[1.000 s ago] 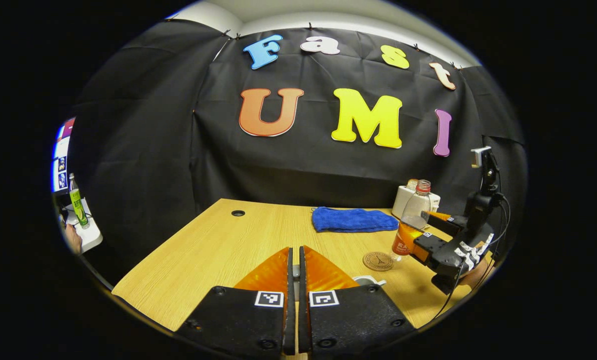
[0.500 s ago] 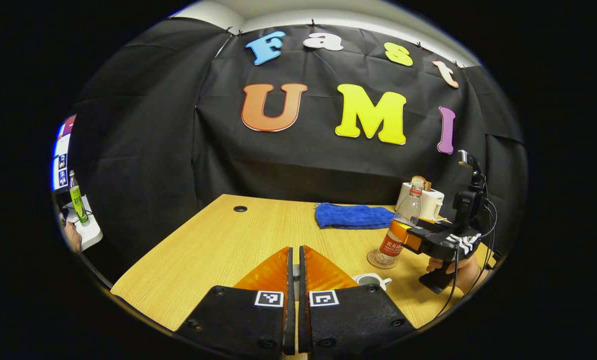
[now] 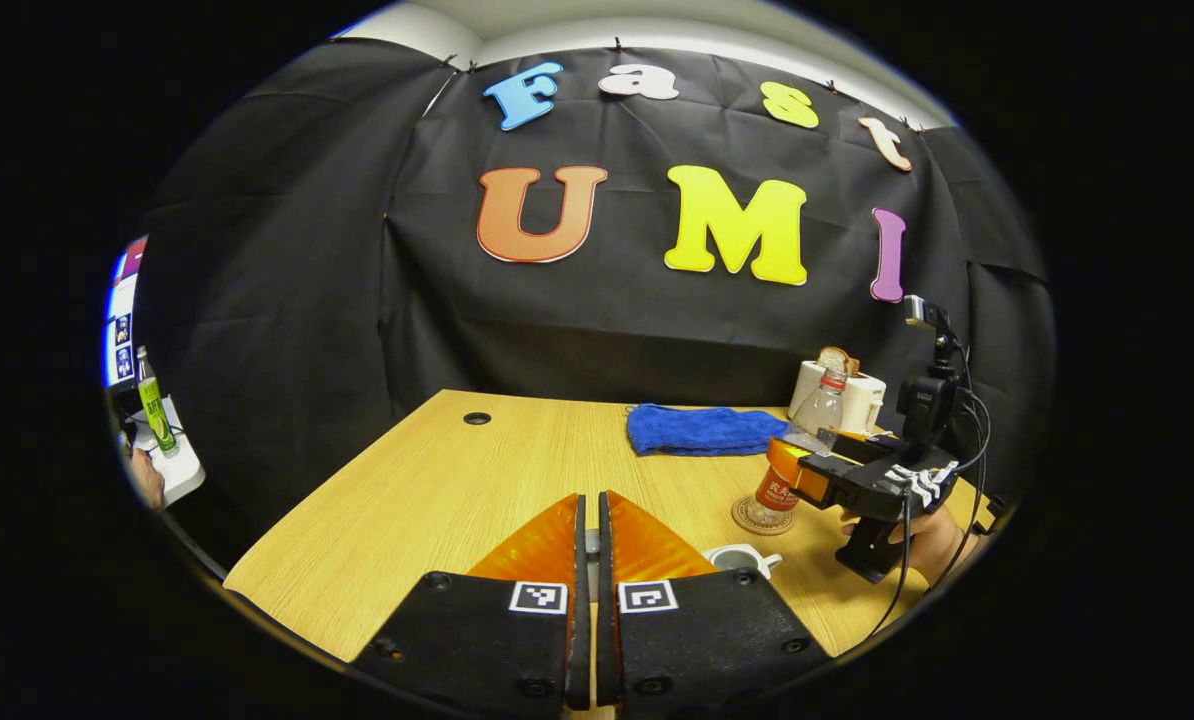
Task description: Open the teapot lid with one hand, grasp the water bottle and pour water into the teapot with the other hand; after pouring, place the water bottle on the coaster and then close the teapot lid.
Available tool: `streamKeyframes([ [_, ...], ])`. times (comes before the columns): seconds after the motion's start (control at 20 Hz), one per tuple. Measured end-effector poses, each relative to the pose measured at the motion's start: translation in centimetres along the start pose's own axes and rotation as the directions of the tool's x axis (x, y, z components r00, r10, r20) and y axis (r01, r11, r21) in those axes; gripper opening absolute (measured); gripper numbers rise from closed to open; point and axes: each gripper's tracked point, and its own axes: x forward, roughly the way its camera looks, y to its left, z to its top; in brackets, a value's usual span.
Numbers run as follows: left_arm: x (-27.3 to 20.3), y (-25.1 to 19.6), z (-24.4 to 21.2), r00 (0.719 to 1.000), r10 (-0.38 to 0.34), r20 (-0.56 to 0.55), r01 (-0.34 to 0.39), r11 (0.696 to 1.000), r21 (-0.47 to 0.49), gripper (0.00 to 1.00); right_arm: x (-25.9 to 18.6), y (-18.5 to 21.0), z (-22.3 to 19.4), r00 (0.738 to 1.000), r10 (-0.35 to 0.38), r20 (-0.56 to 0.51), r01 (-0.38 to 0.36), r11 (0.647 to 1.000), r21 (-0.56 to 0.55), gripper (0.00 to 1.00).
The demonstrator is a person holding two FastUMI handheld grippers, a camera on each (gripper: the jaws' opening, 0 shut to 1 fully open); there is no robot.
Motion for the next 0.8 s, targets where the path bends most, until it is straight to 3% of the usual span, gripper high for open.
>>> streamKeyframes([
  [0.5, 0.6, -2.7, -0.3, 0.997, -0.076, 0.011, 0.076, 0.997, 0.020, 0.05, -3.7, -0.9, 1.7, 0.998, 0.033, 0.051, -0.035, 0.999, 0.023, 0.97],
  [0.8, 1.7, -7.0, -0.9, 0.982, -0.188, 0.026, 0.188, 0.982, 0.015, 0.05, -8.5, -3.2, 1.4, 0.994, 0.036, 0.103, -0.039, 0.999, 0.027, 0.97],
])
